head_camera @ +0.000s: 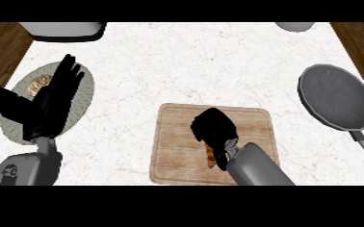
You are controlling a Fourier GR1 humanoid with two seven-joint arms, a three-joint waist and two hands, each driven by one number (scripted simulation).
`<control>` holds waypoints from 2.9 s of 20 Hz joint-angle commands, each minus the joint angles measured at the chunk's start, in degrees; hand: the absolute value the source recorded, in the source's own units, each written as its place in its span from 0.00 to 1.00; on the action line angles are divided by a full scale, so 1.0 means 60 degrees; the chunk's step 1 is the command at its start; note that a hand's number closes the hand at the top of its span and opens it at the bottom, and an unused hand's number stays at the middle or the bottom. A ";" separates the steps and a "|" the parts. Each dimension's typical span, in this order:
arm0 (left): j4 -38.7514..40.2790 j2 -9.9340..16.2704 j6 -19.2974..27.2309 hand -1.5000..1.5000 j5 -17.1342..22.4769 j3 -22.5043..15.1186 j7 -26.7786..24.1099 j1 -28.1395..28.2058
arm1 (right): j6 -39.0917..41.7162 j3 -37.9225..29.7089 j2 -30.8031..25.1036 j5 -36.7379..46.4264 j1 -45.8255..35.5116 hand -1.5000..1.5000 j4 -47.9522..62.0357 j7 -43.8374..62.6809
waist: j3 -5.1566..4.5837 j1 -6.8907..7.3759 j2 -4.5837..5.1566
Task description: Pick the croissant from the cutting board and place it in the pan
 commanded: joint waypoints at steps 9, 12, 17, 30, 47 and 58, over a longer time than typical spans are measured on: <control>-0.0419 -0.0347 0.0021 0.50 -0.0183 -0.0032 0.0036 0.0451 | -0.0397 -0.1360 -0.0677 -0.0257 0.1214 1.00 -0.0948 -0.0740 | 0.0027 -0.0102 0.0011; -0.0123 -0.0260 0.0084 0.50 -0.0310 0.0109 -0.0255 0.0305 | -0.0917 -0.1966 -0.0814 -0.0441 0.2654 1.00 -0.1647 0.0087 | 0.0025 -0.0334 -0.0008; 0.0207 0.0047 -0.0244 0.50 0.0038 0.0475 -0.0070 0.0145 | -0.1434 -0.2375 -0.1294 -0.0110 0.3363 1.00 -0.4312 0.0764 | 0.0021 -0.0272 -0.0009; -0.0259 -0.0376 0.0080 0.50 -0.0257 0.0124 0.0137 0.0122 | -0.0405 -0.3331 -0.1859 0.0212 0.4085 1.00 -1.0405 0.1912 | 0.0027 -0.0094 0.0026; -0.0176 -0.0132 -0.0388 0.50 -0.0108 0.0380 0.0184 -0.0002 | -0.2263 -0.9684 -0.3281 -0.3349 0.1361 1.00 -0.4407 -0.1145 | 0.0034 -0.0015 0.0068; 0.0074 -0.0303 -0.0419 0.50 -0.0268 0.0314 -0.0189 0.0159 | -0.4309 -1.0119 -0.4799 -0.3604 -0.0333 1.00 0.2253 -0.5039 | 0.0040 0.0150 0.0100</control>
